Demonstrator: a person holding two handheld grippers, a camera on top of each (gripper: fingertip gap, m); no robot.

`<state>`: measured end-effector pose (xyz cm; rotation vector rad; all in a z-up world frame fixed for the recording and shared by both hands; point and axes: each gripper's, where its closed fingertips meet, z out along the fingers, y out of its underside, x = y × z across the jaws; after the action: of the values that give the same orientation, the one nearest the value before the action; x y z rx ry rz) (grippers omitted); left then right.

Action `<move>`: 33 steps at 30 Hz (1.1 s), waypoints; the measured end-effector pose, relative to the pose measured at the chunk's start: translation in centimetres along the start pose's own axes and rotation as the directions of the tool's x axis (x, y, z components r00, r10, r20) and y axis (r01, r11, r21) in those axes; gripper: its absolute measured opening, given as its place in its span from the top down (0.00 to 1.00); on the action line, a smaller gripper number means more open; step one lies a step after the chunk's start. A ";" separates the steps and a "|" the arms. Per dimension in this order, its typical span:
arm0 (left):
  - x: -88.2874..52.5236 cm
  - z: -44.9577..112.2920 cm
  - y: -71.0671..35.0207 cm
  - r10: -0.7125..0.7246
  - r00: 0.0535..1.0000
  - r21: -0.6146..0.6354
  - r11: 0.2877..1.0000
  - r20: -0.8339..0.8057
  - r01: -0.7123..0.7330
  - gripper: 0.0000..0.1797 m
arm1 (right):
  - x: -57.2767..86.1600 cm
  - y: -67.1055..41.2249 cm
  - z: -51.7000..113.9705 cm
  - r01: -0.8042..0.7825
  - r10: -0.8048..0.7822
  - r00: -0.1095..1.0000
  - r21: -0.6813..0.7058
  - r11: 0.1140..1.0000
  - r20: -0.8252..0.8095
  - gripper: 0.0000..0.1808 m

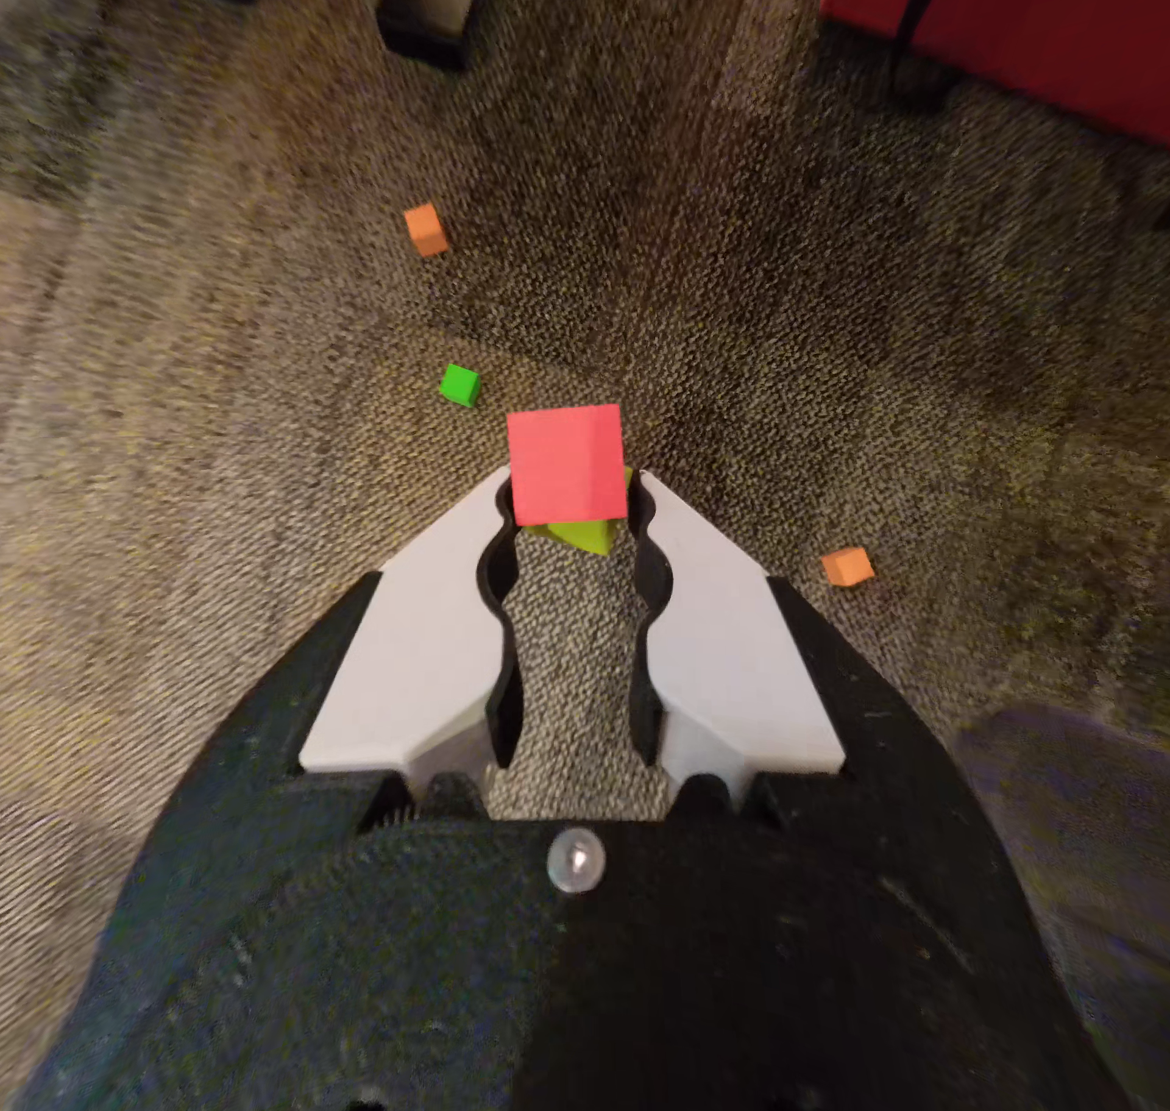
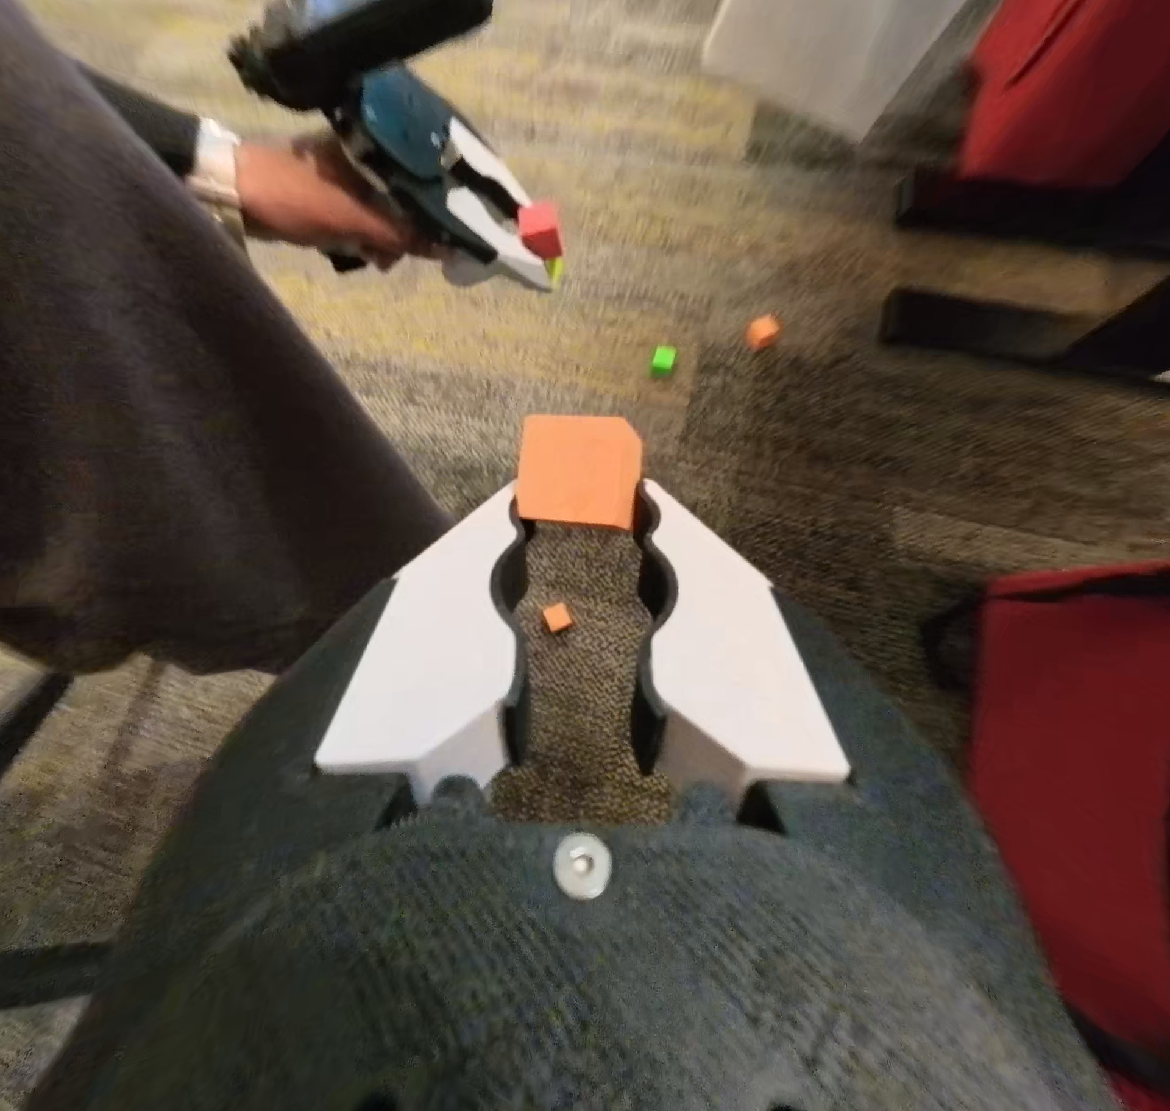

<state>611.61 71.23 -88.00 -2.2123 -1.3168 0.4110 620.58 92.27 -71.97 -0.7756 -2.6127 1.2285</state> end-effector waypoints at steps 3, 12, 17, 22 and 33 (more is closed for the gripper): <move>0.5 -6.8 -3.4 0.003 1.000 0.007 1.000 -0.019 -0.003 0.83 | -2.1 -7.2 -9.4 -0.005 0.012 0.998 0.096 0.995 -0.066 0.83; 15.8 -26.1 -21.0 0.261 0.939 0.116 0.964 -0.224 -0.240 0.83 | 7.5 -11.5 -39.3 -0.016 0.006 0.810 -0.011 1.000 -0.587 0.83; 31.7 -32.9 -32.1 0.549 0.783 0.258 0.834 -0.293 -0.488 0.83 | 17.1 -4.9 -43.2 -0.353 0.346 0.786 0.088 0.932 -0.512 0.83; 45.2 -31.4 -40.7 0.658 0.675 0.300 0.753 -0.334 -0.585 0.83 | 21.2 -4.5 -43.9 -0.298 0.303 0.796 0.096 0.950 -0.524 0.83; 54.8 -19.6 -46.2 0.600 0.712 0.208 0.798 -0.365 -0.566 0.76 | 24.2 -0.2 -46.6 -0.301 0.325 0.743 0.141 0.943 -0.586 0.70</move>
<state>614.68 131.56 -44.75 -2.4340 -0.3410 0.1841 615.91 136.04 -43.34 -1.3814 -1.9763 0.8813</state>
